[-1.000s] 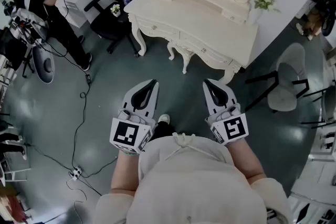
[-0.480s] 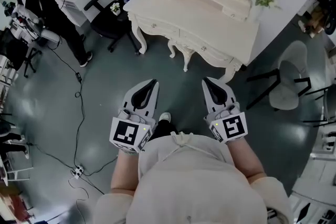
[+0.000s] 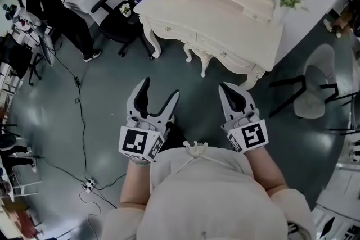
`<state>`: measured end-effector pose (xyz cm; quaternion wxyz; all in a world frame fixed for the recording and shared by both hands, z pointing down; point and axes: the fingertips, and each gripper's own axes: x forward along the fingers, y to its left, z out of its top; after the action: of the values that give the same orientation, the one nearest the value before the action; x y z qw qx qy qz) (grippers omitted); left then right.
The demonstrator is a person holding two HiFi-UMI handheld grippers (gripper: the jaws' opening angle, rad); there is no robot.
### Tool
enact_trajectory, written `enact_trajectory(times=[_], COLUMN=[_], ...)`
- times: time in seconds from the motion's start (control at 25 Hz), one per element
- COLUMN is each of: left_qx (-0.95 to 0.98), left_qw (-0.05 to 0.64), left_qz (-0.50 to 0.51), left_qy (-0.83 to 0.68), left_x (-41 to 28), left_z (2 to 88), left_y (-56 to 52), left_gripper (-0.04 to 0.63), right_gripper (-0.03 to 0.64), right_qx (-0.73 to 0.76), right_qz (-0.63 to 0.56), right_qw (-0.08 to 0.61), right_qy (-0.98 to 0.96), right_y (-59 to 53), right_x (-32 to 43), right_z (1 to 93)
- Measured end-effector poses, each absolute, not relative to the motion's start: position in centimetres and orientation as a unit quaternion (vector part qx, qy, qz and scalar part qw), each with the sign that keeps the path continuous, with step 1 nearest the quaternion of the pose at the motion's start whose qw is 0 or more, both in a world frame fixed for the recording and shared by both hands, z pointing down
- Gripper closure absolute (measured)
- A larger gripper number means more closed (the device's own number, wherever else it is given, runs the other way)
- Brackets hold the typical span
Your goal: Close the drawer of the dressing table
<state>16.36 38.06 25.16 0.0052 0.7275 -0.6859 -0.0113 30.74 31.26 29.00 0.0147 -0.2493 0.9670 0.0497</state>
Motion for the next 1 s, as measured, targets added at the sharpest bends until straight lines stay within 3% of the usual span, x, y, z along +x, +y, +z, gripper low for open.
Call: enact_trajectory(times=[0.32,1.0], left_qx=[0.737,0.787], left_qw=[0.023,0.039], left_qz=[0.003,0.035], left_qy=[-0.675,-0.614], left_x=[9.2,-16.8], left_z=[28.0,29.3], left_y=[33.9,17.6], left_gripper=[0.247,0.247], right_gripper=[0.612,0.612], right_qx=[-0.262,-0.363], right_qz=[0.047,0.004], right_qw=[0.0,-0.016], right_qy=[0.964,0.932], right_y=[27.3,11.7], right_x=[23.7,-0.9], right_z=[30.9,32.1])
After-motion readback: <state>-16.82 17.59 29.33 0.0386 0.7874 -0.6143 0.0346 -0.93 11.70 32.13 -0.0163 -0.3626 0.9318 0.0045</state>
